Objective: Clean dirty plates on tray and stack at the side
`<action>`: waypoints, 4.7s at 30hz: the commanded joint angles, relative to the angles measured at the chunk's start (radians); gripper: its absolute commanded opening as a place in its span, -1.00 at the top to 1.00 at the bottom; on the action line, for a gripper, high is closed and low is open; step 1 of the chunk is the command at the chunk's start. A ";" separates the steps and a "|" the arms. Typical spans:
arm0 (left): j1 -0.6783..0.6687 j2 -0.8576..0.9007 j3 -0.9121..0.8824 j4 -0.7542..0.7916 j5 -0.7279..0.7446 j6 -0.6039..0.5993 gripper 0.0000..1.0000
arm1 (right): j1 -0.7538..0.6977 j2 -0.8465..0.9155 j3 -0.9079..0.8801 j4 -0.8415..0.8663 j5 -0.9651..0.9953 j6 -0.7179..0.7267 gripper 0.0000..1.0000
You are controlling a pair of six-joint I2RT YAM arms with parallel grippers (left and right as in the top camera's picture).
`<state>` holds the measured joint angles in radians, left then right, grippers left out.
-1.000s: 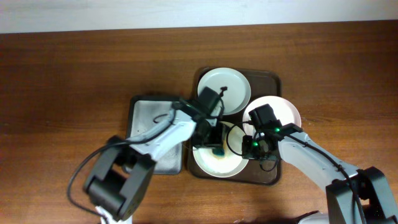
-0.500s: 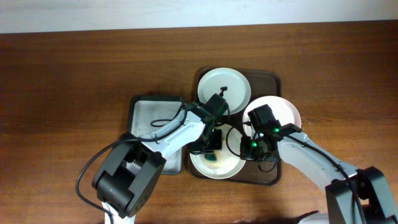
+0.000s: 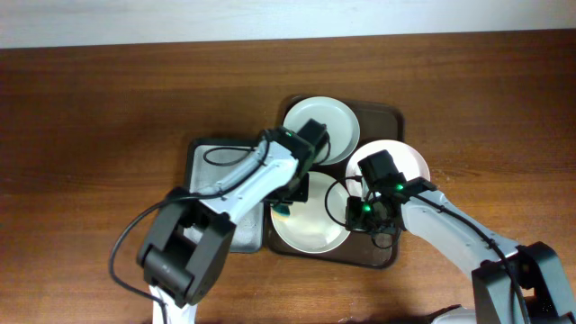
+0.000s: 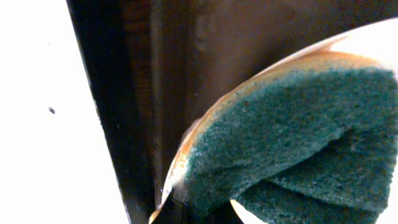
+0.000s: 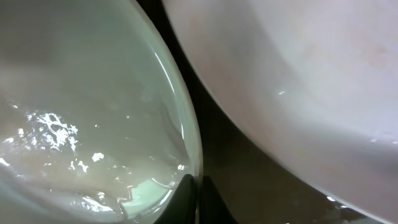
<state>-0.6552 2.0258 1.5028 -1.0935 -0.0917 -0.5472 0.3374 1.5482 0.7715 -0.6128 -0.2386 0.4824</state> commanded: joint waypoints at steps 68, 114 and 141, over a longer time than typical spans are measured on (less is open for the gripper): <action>0.499 -0.219 -0.246 0.053 0.287 0.340 -0.64 | 0.678 -0.072 0.609 -0.678 1.198 -0.401 0.92; 0.499 -0.219 -0.246 0.042 0.298 0.340 -0.77 | -0.272 0.065 0.263 -0.233 -0.147 -0.501 0.92; 0.499 -0.219 -0.246 0.041 0.299 0.340 -0.86 | 0.630 -0.235 0.399 -0.451 1.328 -0.074 0.93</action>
<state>-0.1604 1.8118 1.2629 -1.0512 0.1951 -0.2165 0.9760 1.3174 1.1549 -1.0500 1.0874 0.2787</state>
